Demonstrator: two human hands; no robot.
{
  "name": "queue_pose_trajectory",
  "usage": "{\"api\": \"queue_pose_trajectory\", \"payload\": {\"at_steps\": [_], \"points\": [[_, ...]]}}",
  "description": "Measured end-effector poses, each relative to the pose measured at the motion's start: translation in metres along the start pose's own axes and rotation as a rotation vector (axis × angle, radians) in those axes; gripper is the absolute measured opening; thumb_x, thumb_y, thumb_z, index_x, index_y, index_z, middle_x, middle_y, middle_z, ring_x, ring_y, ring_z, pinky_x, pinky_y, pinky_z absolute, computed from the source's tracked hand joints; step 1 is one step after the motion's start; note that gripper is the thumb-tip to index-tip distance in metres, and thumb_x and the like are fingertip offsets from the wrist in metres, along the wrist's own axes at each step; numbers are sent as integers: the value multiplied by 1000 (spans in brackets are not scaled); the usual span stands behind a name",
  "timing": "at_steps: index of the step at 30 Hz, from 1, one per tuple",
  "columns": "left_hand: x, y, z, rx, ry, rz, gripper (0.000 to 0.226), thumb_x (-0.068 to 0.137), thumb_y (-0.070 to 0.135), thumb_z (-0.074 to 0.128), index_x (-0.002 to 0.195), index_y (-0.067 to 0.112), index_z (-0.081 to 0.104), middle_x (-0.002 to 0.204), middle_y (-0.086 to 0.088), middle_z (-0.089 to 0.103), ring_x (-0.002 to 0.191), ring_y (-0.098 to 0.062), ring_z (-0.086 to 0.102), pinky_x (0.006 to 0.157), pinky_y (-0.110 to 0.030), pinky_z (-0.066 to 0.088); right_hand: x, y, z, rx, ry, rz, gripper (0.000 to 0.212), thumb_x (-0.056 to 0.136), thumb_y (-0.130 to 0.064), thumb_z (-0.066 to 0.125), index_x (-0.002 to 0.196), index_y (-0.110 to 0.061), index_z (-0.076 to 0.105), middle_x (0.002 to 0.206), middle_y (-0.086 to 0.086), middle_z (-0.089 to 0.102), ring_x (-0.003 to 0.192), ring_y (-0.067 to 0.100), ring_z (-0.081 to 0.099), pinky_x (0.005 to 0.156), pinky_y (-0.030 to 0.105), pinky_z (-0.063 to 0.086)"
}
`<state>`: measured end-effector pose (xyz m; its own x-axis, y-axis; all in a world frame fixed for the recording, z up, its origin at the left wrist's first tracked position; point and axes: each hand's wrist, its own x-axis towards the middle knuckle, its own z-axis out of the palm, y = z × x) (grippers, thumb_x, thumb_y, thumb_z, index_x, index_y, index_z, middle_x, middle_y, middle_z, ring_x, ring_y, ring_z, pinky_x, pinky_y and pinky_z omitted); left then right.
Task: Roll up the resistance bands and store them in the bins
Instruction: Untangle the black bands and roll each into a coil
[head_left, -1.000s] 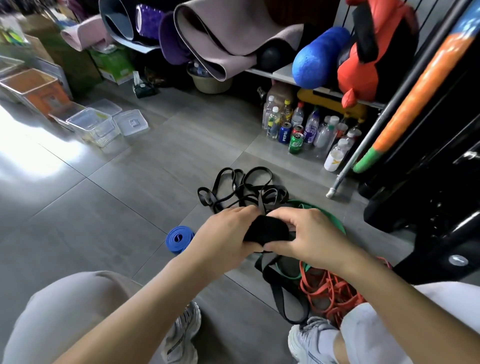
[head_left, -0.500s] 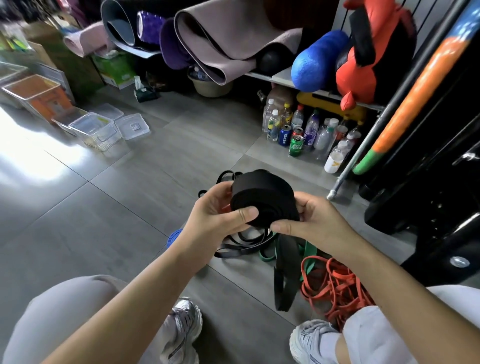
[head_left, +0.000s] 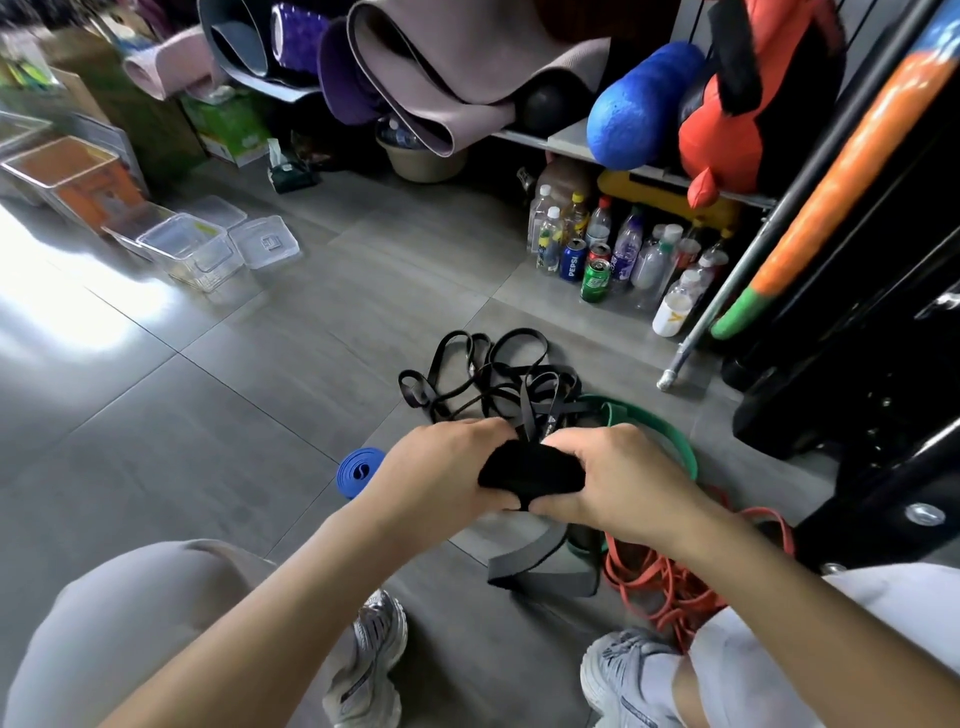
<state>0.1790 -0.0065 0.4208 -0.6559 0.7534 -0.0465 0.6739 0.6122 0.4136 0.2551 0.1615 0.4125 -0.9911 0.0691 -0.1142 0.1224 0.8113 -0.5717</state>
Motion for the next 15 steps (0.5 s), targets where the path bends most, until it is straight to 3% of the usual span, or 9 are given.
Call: {"api": "queue_pose_trajectory", "payload": {"at_steps": [4,7,9,12,15], "points": [[2,0,-6,-299,90,-61,35,72,29,78,104,26,64,86,9,65,81,-12,59,76,-29,46,6,4,-11,245,3,37,36,63,-33,84,95,-31,68,88,-11,70,86,6,64,81,33,52],[3,-3,-11,-505,172,-150,38,66,20,82,90,41,61,87,13,68,85,-5,63,77,-15,47,6,8,-16,464,24,-10,45,64,-17,86,103,-28,66,93,-6,72,89,11,67,89,38,52],[4,-6,-16,-633,195,-180,45,64,13,84,80,48,61,85,13,70,87,-3,65,79,-9,45,6,9,-18,538,67,-25,46,64,-14,85,104,-25,65,96,-4,72,90,11,68,90,33,52],[4,-8,-23,-792,183,-175,50,58,12,85,78,53,65,88,11,71,88,-6,67,83,-20,50,5,7,-23,689,68,-55,44,60,-12,83,99,-24,66,93,-6,74,89,9,69,85,22,53],[3,-8,-22,-929,142,-150,42,53,17,83,82,44,70,89,5,73,87,-11,69,79,-25,53,3,6,-23,756,72,-83,44,56,-19,79,98,-22,67,91,-8,74,86,9,70,80,18,52]]}}
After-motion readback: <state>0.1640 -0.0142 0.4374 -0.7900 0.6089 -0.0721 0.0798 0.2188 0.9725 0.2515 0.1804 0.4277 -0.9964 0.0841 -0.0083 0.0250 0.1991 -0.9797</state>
